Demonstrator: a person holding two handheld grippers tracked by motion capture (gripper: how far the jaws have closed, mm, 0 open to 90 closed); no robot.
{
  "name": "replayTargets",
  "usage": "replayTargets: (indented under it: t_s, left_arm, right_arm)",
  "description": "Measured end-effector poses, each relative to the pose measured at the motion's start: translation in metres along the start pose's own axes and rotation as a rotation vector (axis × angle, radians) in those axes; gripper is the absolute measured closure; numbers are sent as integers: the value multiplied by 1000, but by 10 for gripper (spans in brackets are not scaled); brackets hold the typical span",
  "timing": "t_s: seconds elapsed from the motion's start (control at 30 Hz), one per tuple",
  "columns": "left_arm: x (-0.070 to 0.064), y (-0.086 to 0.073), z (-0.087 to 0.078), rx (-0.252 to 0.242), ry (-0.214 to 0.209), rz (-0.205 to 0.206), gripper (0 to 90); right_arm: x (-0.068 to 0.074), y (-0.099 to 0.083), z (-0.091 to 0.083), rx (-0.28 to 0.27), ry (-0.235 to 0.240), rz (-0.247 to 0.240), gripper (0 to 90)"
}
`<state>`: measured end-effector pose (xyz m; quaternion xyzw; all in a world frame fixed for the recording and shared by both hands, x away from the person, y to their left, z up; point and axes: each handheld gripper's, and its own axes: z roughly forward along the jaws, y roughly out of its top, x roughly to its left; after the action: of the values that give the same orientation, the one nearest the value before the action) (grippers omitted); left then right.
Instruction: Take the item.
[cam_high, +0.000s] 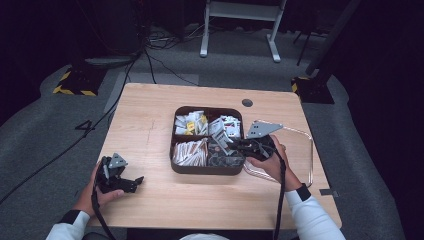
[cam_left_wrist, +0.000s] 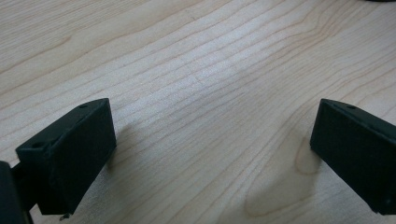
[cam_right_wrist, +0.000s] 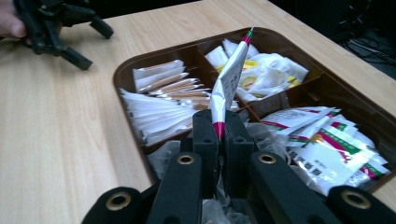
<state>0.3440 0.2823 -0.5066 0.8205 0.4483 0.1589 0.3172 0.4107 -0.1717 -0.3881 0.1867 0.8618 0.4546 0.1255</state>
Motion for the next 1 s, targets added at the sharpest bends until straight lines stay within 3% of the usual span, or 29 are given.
replayTargets:
  t_s: [0.6,1.0]
  left_arm:
    - [0,0,0,-2,-1,-1,5]
    - [0,0,0,-2,-1,0,5]
  right_arm:
    - [32,-19,-14,32,75,-49,865]
    - [54,-34,1,107,147,-104,865]
